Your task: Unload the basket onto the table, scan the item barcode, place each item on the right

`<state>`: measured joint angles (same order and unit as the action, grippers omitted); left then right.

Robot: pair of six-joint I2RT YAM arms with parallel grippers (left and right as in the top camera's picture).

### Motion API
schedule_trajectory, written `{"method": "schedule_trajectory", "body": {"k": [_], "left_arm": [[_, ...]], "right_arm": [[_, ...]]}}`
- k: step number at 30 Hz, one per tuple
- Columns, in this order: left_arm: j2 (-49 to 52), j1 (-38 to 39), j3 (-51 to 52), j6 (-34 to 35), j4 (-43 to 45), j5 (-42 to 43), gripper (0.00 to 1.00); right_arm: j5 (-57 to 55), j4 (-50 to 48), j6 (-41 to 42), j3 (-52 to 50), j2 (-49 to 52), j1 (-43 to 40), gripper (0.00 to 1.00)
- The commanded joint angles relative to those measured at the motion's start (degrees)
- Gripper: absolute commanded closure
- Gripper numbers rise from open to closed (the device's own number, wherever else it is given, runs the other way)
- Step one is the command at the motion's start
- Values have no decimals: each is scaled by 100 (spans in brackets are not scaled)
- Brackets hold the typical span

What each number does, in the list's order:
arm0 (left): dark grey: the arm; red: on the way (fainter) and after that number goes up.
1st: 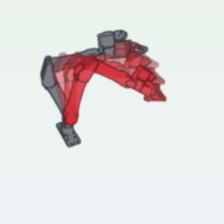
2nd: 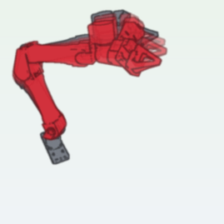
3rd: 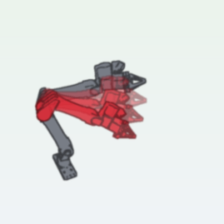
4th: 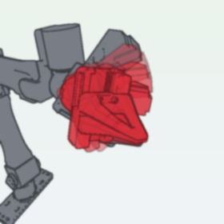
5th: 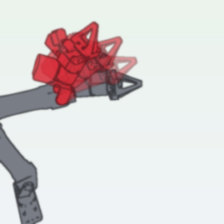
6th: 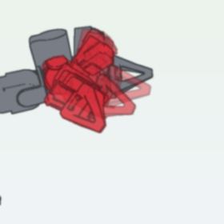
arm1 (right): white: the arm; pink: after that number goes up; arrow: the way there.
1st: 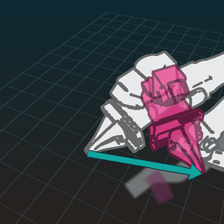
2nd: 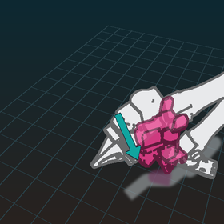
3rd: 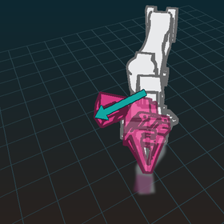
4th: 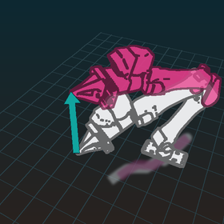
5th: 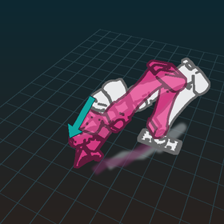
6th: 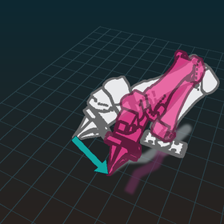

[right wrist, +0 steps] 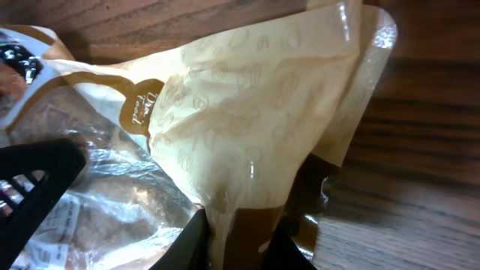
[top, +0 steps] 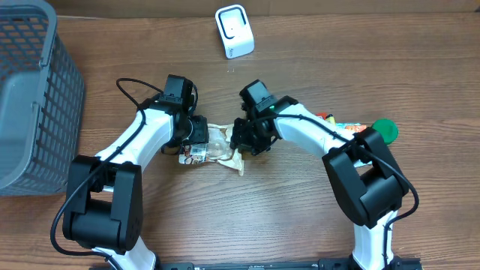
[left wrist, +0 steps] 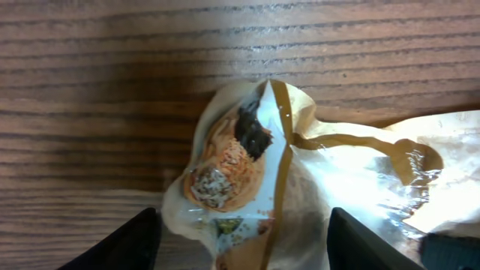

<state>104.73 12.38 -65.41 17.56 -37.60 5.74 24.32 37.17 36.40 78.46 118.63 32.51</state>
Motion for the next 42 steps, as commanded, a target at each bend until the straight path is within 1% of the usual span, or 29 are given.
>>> {"method": "schedule_trajectory", "body": {"k": [1, 3, 5, 6, 7, 8, 10, 18, 24, 27, 29, 33, 36, 39, 42], "left_arm": [[92, 7, -46, -46, 13, -17, 34], [92, 7, -46, -46, 13, -13, 29], [92, 7, -48, -46, 22, 24, 18], [92, 7, -50, -46, 37, 24, 15], [90, 7, -57, -46, 55, 22, 11], [90, 4, -81, -46, 63, 22, 9], [90, -11, -153, -46, 107, 22, 7], [46, -133, -892, -46, -146, 24, 4], [46, -151, -1539, -44, -763, 24, 2], [37, -232, -1943, -44, -1102, 24, 0], [35, -313, -2210, -44, -1294, 17, 0], [35, -601, -2695, -44, -1502, 7, 0], [35, -863, -2920, -48, -1486, -118, 0], [35, -1150, -2999, -166, -1464, -758, 0], [37, -1427, -2997, -516, -1563, -1259, 0]], "right_arm": [[278, 13, -87, -83, 96, -42, 82], [278, 7, -87, -83, 96, -39, 82], [280, -52, -87, -83, 96, -39, 82], [278, -79, -87, -83, 96, -39, 86], [278, -116, -85, -83, 96, -42, 93], [280, -166, -85, -83, 96, -42, 96], [278, -251, -87, -83, 96, -39, 96], [278, -308, -87, -83, 96, -39, 96], [278, -481, -114, -81, 96, -81, 96], [275, -658, -457, -61, 33, -131, 96], [181, -721, -721, -7, -83, -146, 96], [-901, -708, -1093, 50, -551, -146, 96], [-1716, -706, -1615, 50, -925, -125, 96], [-2356, -699, -1915, 50, -1220, -125, 96], [-2487, -629, -1910, 50, -1375, -179, 96]]}}
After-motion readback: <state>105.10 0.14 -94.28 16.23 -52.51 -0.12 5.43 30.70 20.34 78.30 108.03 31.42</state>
